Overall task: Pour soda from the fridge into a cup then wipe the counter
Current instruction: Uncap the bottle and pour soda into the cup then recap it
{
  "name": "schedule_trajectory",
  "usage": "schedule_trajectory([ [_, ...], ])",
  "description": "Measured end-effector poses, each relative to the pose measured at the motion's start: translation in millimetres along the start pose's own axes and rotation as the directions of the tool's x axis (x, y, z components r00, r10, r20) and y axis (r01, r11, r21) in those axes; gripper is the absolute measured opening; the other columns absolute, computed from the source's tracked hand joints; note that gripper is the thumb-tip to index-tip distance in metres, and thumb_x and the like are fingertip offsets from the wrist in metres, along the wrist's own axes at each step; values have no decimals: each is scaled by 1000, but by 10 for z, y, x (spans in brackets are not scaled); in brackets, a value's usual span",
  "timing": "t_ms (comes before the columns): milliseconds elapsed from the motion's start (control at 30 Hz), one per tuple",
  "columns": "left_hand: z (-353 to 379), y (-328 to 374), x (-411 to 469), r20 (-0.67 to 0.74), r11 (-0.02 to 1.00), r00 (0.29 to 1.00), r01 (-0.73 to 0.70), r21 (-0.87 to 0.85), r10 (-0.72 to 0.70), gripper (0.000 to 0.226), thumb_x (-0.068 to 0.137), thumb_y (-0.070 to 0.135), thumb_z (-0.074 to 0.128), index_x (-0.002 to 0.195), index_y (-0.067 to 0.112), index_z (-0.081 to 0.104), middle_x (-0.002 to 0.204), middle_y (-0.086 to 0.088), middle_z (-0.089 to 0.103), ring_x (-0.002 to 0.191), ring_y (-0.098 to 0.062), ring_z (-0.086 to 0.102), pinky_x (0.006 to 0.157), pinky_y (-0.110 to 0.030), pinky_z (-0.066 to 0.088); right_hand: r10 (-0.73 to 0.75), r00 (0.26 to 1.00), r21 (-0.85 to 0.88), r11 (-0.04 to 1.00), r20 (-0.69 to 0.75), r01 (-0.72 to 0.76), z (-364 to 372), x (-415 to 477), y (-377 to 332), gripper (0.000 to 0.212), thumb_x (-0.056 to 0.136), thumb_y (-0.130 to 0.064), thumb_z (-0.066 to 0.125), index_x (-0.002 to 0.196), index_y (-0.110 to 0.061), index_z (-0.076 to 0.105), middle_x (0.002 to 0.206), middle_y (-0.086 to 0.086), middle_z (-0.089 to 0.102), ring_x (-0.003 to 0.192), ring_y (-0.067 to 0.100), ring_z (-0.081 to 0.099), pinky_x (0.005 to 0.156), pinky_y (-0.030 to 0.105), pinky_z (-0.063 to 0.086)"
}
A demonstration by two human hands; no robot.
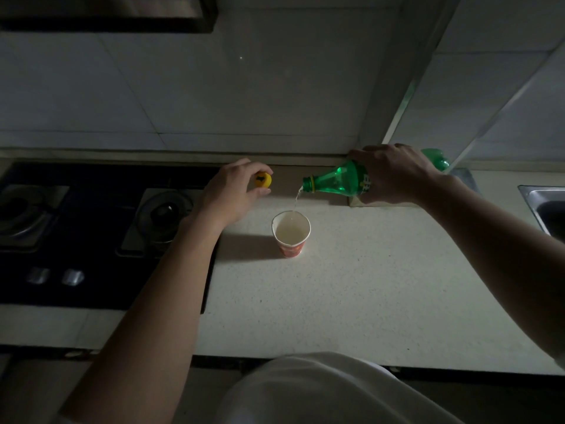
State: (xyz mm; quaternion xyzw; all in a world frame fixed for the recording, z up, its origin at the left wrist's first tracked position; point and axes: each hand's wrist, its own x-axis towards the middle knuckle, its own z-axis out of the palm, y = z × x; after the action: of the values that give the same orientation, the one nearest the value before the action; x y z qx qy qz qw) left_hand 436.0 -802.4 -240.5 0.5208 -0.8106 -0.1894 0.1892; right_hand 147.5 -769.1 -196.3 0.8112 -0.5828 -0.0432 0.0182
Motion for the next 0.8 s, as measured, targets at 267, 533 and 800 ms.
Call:
schedule_trajectory([
  [267,8,-2,12,4,1000,1000,-11,6,11,34,86,27,72,119,24,63,115,3,58,101,-15,54,79,-30,43,1,1000,16,1000,8,-2,-24,-8,-4,77,73,-45,81,138,-20,46,114,5,67,96,26,67,82,43,56],
  [533,13,10,24,5,1000,1000,-11,2,11,34,86,26,72,119,25,63,115,3,58,101,-15,54,81,-30,44,-3,1000,16,1000,9,3,-21,11,-1,74,73,-43,82,135,-21,48,112,4,67,94,25,67,80,43,57],
  [800,23,-2,41,8,1000,1000,-12,-5,12,34,84,27,73,117,25,65,114,3,59,103,-18,56,85,-37,49,-6,1000,15,1000,0,6,-16,23,28,73,73,-42,82,135,-21,48,111,4,67,93,25,67,78,42,57],
])
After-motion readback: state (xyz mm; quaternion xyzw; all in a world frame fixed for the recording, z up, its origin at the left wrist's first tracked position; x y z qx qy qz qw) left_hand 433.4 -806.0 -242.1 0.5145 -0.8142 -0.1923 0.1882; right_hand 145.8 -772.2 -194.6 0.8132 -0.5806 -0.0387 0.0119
